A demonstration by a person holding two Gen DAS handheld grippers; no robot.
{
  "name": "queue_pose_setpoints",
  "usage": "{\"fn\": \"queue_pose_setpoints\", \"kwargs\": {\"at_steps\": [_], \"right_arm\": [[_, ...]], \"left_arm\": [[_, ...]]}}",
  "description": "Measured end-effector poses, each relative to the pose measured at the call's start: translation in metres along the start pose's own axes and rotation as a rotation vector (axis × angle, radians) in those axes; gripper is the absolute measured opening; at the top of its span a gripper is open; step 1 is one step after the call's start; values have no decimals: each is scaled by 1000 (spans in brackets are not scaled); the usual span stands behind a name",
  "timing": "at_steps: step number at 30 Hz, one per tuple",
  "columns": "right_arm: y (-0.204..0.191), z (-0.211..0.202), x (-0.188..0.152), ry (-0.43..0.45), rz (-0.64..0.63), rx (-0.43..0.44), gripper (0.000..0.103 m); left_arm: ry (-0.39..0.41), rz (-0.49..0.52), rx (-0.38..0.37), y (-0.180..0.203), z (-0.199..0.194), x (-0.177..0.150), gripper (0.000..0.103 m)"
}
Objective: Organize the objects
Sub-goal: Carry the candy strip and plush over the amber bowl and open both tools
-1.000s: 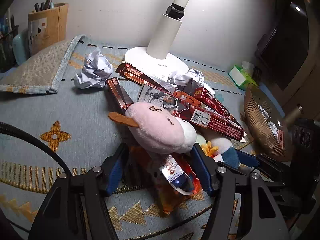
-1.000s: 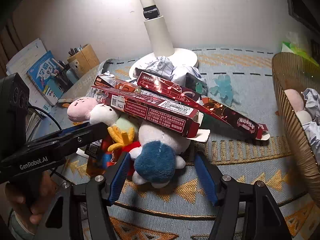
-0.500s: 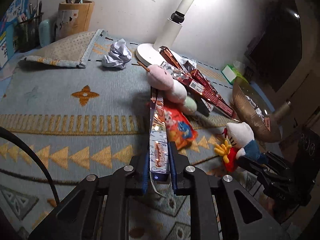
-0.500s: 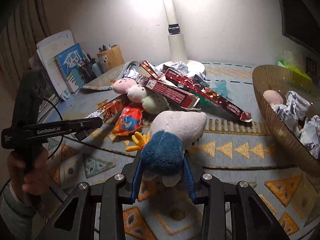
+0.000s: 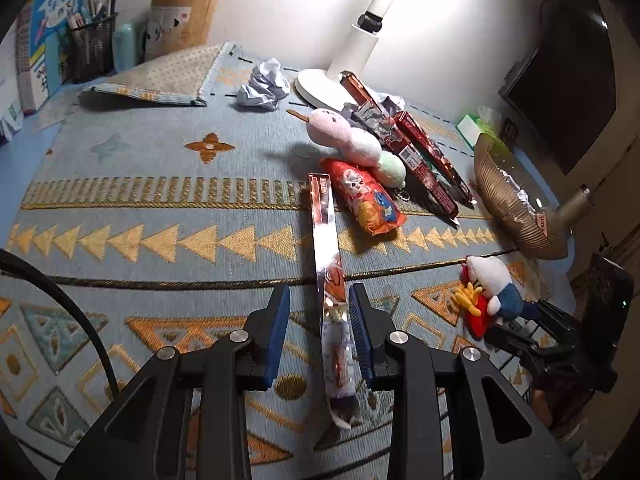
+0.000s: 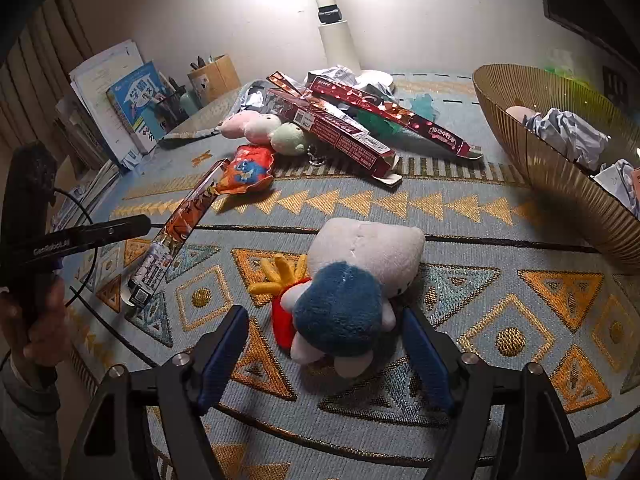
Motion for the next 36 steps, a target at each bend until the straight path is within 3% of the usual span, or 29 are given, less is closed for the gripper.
{"fn": "queue_pose_setpoints", "kwargs": {"at_steps": [2, 8, 10, 12, 14, 16, 17, 19, 22, 23, 24, 25, 26, 28, 32, 36], "right_arm": [[-3, -1, -1, 12, -10, 1, 85], [-8, 1, -3, 15, -44, -7, 93], [-7, 0, -3, 13, -31, -1, 93], [-3, 0, -1, 3, 4, 23, 93], [2, -1, 1, -10, 55, 60, 93], [6, 0, 6, -27, 105, 99, 93], [8, 1, 9, -33, 130, 106, 93], [15, 4, 14, -46, 171, 80, 93], [18, 9, 19, -53, 197, 41, 93], [18, 10, 20, -53, 197, 22, 93], [17, 11, 21, -47, 190, -4, 86], [16, 11, 21, -42, 175, -27, 63], [13, 12, 20, -42, 152, -51, 53], [6, 8, 18, -19, 109, -66, 50], [-2, -28, 24, 66, 88, 35, 50], [27, -76, 43, 191, 102, 2, 50]], "left_arm": [[-50, -14, 17, -4, 19, 1, 27], [-15, 109, 103, 6, 33, 6, 33], [1, 148, 99, 12, 35, 3, 45], [13, 158, 41, 20, 37, -1, 79], [2, 156, 17, 26, 40, -4, 100], [19, 150, 46, 25, 40, -5, 101], [18, 156, 60, 26, 41, -5, 99], [23, 168, 117, 23, 41, -4, 87], [32, 191, 181, 19, 37, -3, 54], [32, 202, 197, 18, 36, -4, 38], [31, 205, 206, 17, 35, -4, 27], [33, 205, 211, 16, 33, -5, 23], [31, 200, 204, 17, 31, -6, 17], [43, 185, 161, 22, 27, -8, 16], [77, 224, 174, 42, 10, -7, 15], [119, 250, 58, 86, -10, 6, 14]]}}
Point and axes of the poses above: each gripper's, at about its wrist camera, not at the fingertips, and z roughly the way its jaws point, y to its right, x to its top, the point moved 9 cm from there along z, roughly the way its jaws point, and after that the axes turned 15 degrees about -x, right-handed, at the moved point
